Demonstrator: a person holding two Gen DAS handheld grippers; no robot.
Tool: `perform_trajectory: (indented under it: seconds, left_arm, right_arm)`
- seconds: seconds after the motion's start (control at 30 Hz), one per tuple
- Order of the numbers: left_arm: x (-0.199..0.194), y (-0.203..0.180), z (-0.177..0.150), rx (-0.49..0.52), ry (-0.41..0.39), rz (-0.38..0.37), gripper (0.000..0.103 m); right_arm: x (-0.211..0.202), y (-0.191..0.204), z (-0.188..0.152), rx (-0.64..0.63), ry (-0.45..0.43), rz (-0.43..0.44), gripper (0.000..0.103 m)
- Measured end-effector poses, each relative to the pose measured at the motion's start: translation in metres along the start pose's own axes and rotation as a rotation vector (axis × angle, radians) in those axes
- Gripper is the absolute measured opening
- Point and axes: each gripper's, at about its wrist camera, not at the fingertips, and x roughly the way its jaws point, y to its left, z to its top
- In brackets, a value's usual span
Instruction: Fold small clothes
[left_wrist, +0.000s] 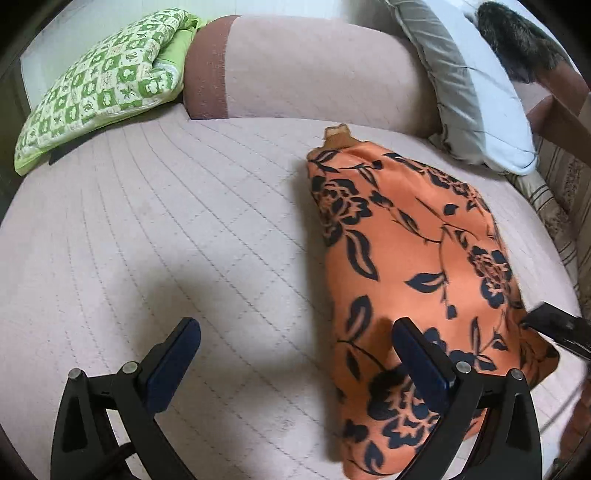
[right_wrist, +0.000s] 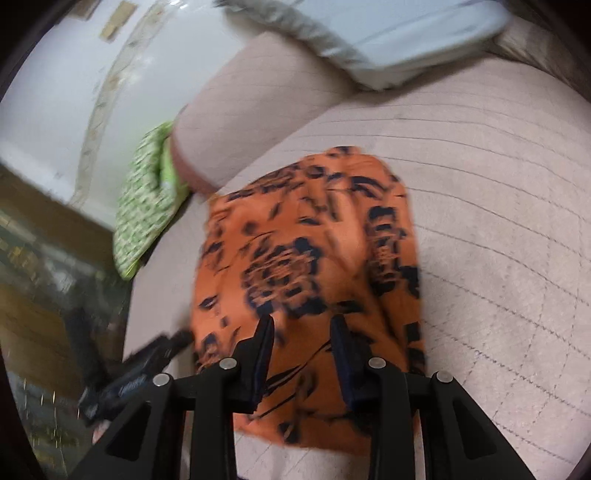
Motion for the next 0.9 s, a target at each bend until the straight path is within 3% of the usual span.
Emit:
perform_trajectory:
  seconds: [0.1, 0.2, 0.33, 0.43, 0.47, 0.53, 0.63, 0.73, 0.8, 0.9]
  left_arm:
    - [0.014, 0.005, -0.003, -0.02, 0.03, 0.001, 0.103]
    - [0.019, 0.0, -0.008, -0.014, 0.04, -0.015, 0.103]
    - [0.016, 0.001, -0.009, 0.01, 0.055, -0.055, 0.103]
    - [0.005, 0.0, -0.005, 0.004, 0.02, -0.102, 0.103]
    - [0.006, 0.001, -0.002, -0.005, 0.017, -0.124, 0.103]
    - [0.008, 0.005, 0.002, -0.034, 0.04, -0.211, 0.103]
    - [0.016, 0.015, 0.003, -0.113, 0.102, -0.333, 0.103]
    - [0.025, 0.017, -0.001, -0.161, 0.158, -0.393, 0.103]
    - [0.024, 0.015, -0.005, -0.167, 0.164, -0.389, 0.103]
    - [0.022, -0.007, -0.006, -0.068, 0.131, -0.262, 0.103]
  right_arm:
    - [0.002, 0.009, -0.003, -0.055, 0.046, -0.001, 0.035]
    - [0.027, 0.004, -0.008, -0.036, 0.136, -0.072, 0.035]
    - [0.015, 0.005, -0.002, -0.023, 0.094, -0.034, 0.035]
    - [-0.003, -0.003, 0.006, 0.004, 0.01, -0.048, 0.036]
    - [-0.008, -0.008, 0.008, 0.02, -0.01, -0.053, 0.039]
    - [-0.019, -0.02, 0.011, 0.066, -0.051, -0.062, 0.068]
    - [-0.033, -0.032, 0.015, 0.108, -0.099, -0.046, 0.068]
    - [-0.036, -0.048, 0.019, 0.153, -0.093, -0.064, 0.068]
    - [-0.033, -0.059, 0.02, 0.195, -0.07, -0.059, 0.068]
    - [-0.026, -0.06, 0.018, 0.201, -0.047, -0.015, 0.068]
